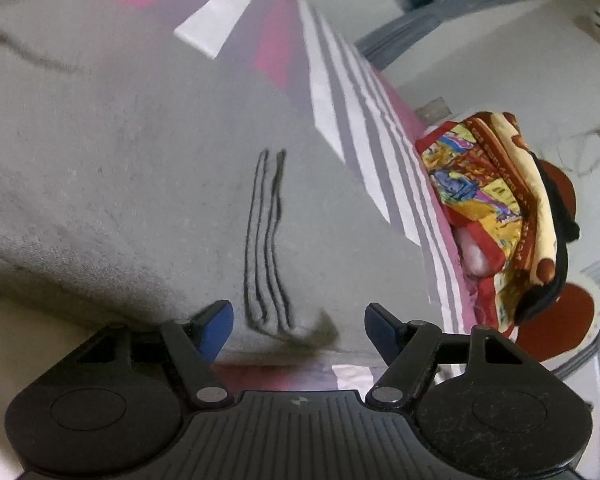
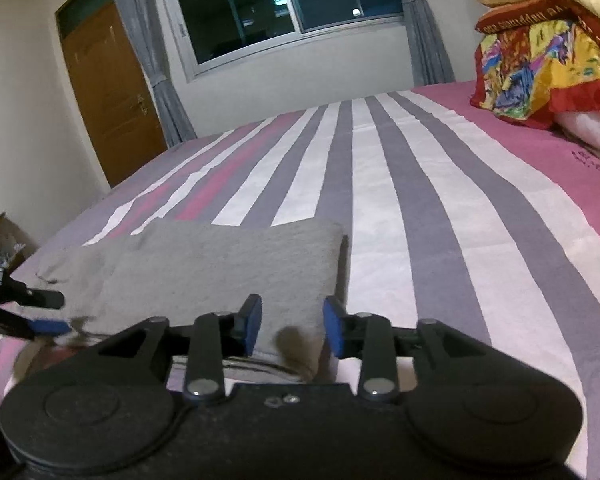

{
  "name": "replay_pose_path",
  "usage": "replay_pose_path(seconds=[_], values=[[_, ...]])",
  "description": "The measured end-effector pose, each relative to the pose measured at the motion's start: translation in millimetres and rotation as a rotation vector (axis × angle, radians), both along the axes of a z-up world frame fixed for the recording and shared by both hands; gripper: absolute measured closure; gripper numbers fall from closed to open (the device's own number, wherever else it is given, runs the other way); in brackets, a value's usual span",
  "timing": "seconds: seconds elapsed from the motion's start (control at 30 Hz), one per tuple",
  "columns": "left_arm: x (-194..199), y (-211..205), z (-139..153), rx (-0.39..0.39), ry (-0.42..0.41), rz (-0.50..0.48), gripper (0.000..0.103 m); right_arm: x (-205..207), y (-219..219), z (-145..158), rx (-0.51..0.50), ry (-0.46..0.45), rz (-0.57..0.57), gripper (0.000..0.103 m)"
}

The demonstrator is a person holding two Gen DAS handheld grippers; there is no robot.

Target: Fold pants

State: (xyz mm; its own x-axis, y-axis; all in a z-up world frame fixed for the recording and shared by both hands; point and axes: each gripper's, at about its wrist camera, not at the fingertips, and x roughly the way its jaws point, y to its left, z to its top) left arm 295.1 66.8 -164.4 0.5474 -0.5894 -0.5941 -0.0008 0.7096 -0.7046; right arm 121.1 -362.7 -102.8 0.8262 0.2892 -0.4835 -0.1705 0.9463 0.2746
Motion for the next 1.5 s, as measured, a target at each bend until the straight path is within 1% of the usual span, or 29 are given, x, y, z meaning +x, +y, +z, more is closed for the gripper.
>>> replay_pose_path(seconds=[0.03,0.07,0.1,0.13,0.17,0.23,0.33,0.4,0.47,0.53,0.57,0.63,0.7,0.73,0.8,0.83,0.9,0.93,0.97,1.03,1.13,1.23,1.3,1.33,1.37,1.43,1.5], values=[[0,0,-5,-0.016,0.011,0.01,0.036,0,-2,0,0.011,0.0,-0.005,0.065],[-1,-1,-7,-0.021,0.018,0.018,0.053,0,-4,0,0.022,0.003,-0.008,0.065],[-5,-1,-11,-0.021,0.027,0.026,0.067,1,-6,-1,0.031,0.006,-0.01,0.065],[-7,-4,-20,-0.014,0.039,0.034,0.083,2,-7,-1,0.035,0.009,-0.011,0.065],[-10,-4,-23,-0.024,0.032,0.035,0.085,3,-7,-2,0.034,0.013,-0.01,0.065],[-20,-9,-21,-0.028,-0.014,0.022,0.087,5,-6,-4,0.027,0.021,-0.01,0.065],[-30,-10,-17,-0.013,-0.054,0.023,0.087,5,-5,-4,0.024,0.022,-0.013,0.065],[-32,-13,-18,0.05,-0.072,0.019,0.087,6,-3,-5,0.01,0.033,-0.008,0.065],[-28,-13,-16,0.066,-0.085,0.029,0.087,18,4,-11,-0.041,0.105,0.001,0.065],[-24,-15,-8,0.106,-0.107,0.032,0.086,30,13,-19,-0.095,0.193,0.02,0.066],[-23,-17,-3,0.136,-0.124,0.022,0.086,34,16,-22,-0.114,0.215,0.02,0.066],[-22,-17,7,0.19,-0.15,0.004,0.086,34,16,-22,-0.113,0.224,0.017,0.066],[-20,-15,13,0.22,-0.145,-0.021,0.086,34,15,-22,-0.108,0.229,0.013,0.065],[-21,-13,17,0.243,-0.145,-0.018,0.086,32,14,-20,-0.105,0.221,0.013,0.065],[-24,-11,30,0.318,-0.185,-0.004,0.086,27,11,-14,-0.079,0.175,0.012,0.065],[-19,-14,35,0.354,-0.201,-0.019,0.085,27,8,-13,-0.066,0.166,0.016,0.065],[-5,-20,37,0.386,-0.191,-0.05,0.075,36,9,-18,-0.082,0.193,0.021,0.065],[5,-24,36,0.397,-0.171,-0.062,0.064,44,10,-21,-0.092,0.206,0.014,0.065],[14,-28,33,0.403,-0.158,-0.072,0.061,50,10,-21,-0.094,0.207,0.009,0.065],[32,-35,27,0.419,-0.146,-0.073,0.061,63,10,-24,-0.088,0.207,0.0,0.064],[55,-39,28,0.417,-0.147,-0.051,0.061,85,7,-26,-0.086,0.216,-0.023,0.062],[83,-49,26,0.433,-0.148,-0.054,0.061,111,2,-27,-0.076,0.221,-0.042,0.06],[94,-53,25,0.442,-0.148,-0.06,0.061,131,-3,-26,-0.066,0.22,-0.06,0.059],[101,-54,24,0.441,-0.147,-0.059,0.059,139,-4,-26,-0.062,0.219,-0.069,0.058],[107,-57,23,0.437,-0.145,-0.058,0.057,148,-5,-27,-0.059,0.219,-0.073,0.056],[113,-59,19,0.432,-0.148,-0.059,0.054,163,-5,-29,-0.054,0.219,-0.075,0.047],[115,-62,17,0.437,-0.158,-0.055,0.053,171,-2,-32,-0.059,0.215,-0.076,0.045]])
